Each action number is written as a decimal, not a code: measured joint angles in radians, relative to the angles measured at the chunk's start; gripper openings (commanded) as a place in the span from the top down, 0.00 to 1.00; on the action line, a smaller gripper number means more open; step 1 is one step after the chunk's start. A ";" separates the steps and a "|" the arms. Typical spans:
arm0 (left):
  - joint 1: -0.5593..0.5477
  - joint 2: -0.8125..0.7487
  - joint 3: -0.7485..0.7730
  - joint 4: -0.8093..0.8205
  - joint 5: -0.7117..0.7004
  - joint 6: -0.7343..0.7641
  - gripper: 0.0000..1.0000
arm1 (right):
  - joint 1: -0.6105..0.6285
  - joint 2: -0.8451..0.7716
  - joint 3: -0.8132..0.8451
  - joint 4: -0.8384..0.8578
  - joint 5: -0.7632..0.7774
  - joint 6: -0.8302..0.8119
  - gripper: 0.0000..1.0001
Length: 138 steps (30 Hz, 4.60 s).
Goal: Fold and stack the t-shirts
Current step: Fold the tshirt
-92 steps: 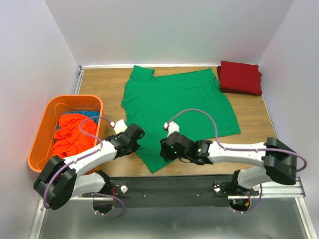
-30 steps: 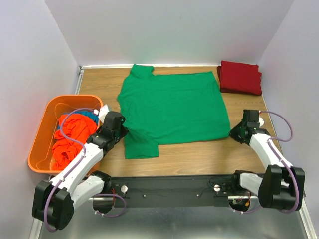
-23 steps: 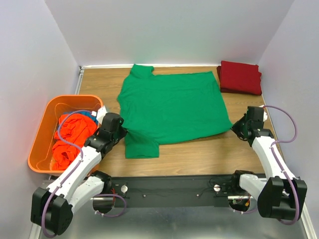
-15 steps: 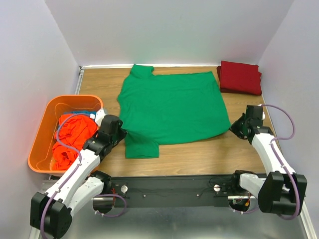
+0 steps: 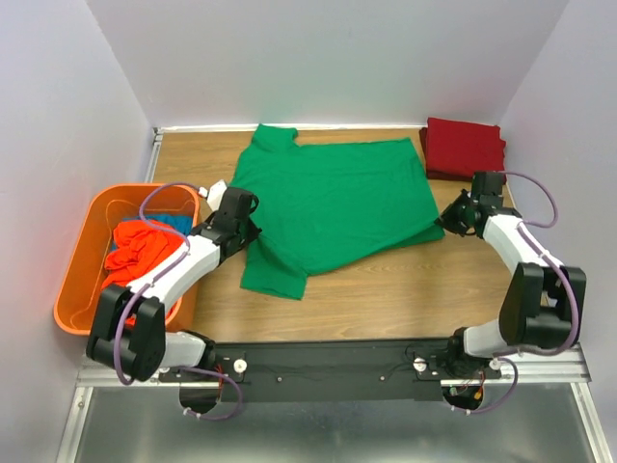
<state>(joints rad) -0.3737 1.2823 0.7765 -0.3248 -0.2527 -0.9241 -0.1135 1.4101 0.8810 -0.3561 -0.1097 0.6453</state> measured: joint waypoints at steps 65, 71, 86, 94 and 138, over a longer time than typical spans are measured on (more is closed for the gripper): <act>0.232 0.232 0.256 0.045 0.108 0.090 1.00 | -0.034 0.261 0.150 0.174 0.000 0.021 0.99; 0.243 0.206 0.256 0.046 0.110 0.091 1.00 | -0.039 0.245 0.147 0.178 -0.001 0.021 0.99; 0.244 0.332 0.297 0.052 0.111 0.091 1.00 | -0.039 0.340 0.200 0.196 -0.041 0.021 0.99; 0.246 0.358 0.297 0.056 0.111 0.087 1.00 | -0.039 0.371 0.216 0.208 -0.069 0.021 0.99; 0.101 0.076 0.118 0.135 -0.072 0.045 0.54 | -0.005 0.087 -0.042 0.233 -0.072 0.009 0.34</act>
<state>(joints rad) -0.2722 1.3582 0.8948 -0.1898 -0.3248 -0.8791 -0.1188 1.4971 0.8394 -0.1234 -0.1814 0.6540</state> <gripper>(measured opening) 0.467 0.710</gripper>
